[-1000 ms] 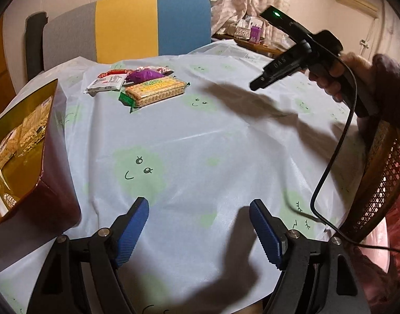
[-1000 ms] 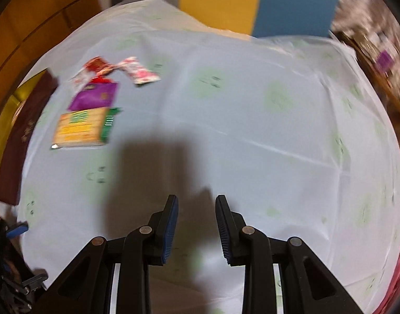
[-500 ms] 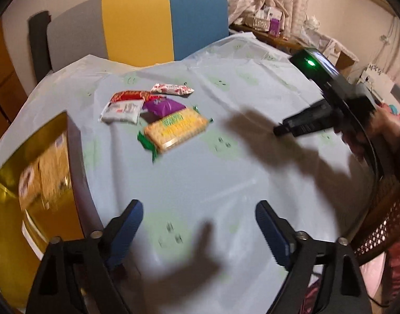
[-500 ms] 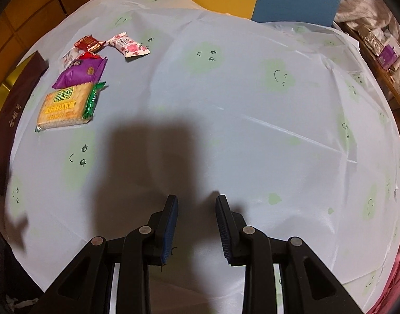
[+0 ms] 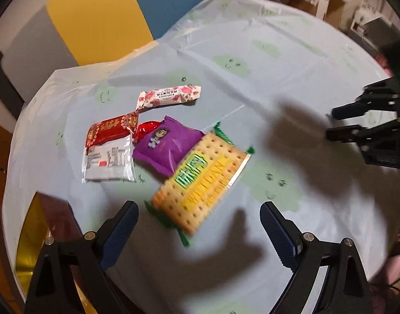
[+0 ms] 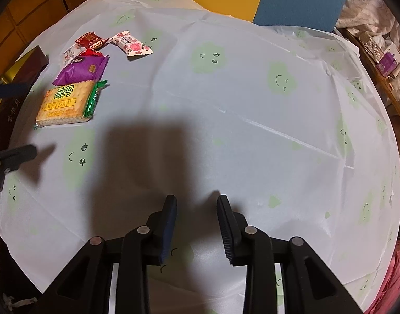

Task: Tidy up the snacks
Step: 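Grasp the WEIDAN cracker pack with the left tool and lift it, then grasp the small red candy with the right tool while the left tool holds the cracker pack, then carry the cracker pack into the gold tray and open the left tool while the right tool holds the candy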

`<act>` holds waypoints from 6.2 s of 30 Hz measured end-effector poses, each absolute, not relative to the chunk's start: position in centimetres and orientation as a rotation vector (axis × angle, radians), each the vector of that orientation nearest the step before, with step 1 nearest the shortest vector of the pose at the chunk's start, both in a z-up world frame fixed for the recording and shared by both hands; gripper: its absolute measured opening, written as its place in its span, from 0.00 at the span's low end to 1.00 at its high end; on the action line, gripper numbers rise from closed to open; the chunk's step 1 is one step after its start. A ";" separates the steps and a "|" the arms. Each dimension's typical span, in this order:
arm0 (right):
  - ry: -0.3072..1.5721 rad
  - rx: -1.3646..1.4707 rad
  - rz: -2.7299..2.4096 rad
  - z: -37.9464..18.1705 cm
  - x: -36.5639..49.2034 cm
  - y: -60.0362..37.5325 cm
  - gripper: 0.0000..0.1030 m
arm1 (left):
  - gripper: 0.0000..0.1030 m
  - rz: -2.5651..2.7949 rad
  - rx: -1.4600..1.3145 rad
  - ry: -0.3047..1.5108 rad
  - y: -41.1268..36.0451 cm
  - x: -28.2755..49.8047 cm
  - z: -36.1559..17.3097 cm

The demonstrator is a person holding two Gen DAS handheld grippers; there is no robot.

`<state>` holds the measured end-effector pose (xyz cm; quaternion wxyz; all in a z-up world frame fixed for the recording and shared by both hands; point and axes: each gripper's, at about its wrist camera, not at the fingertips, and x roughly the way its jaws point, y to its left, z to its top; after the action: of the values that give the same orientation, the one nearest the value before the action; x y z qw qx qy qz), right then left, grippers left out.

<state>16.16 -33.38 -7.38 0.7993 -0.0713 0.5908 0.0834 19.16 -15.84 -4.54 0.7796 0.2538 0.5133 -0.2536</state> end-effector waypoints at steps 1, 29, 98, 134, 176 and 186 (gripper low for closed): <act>1.266 -0.155 0.179 -7.2 15.8 -33.5 0.31 | 0.92 -0.556 0.563 1.122 -16.0 19.6 -4.9; 1.226 -0.189 0.141 -5.9 14.6 -32.6 0.32 | 0.52 -0.466 0.332 0.981 -12.9 6.7 -6.6; 1.214 -0.110 0.281 -4.9 14.8 -29.1 0.13 | 0.53 -0.483 0.181 0.790 -10.5 2.8 -7.5; 1.180 0.005 0.268 -6.5 15.4 -30.0 0.28 | 0.53 -0.439 0.211 0.804 -11.1 2.4 -7.3; 1.130 -0.159 0.240 -7.0 14.3 -28.5 0.20 | 0.47 -0.109 -0.625 0.972 8.1 9.1 -1.8; 1.129 -0.162 0.240 -7.1 14.3 -28.4 0.20 | 0.49 -0.113 -0.505 0.981 6.9 8.2 -2.7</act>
<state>14.31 -28.38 -7.07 0.8350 -0.0766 0.5330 0.1132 8.22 6.85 -2.66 0.8502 -0.2398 0.4656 -0.0536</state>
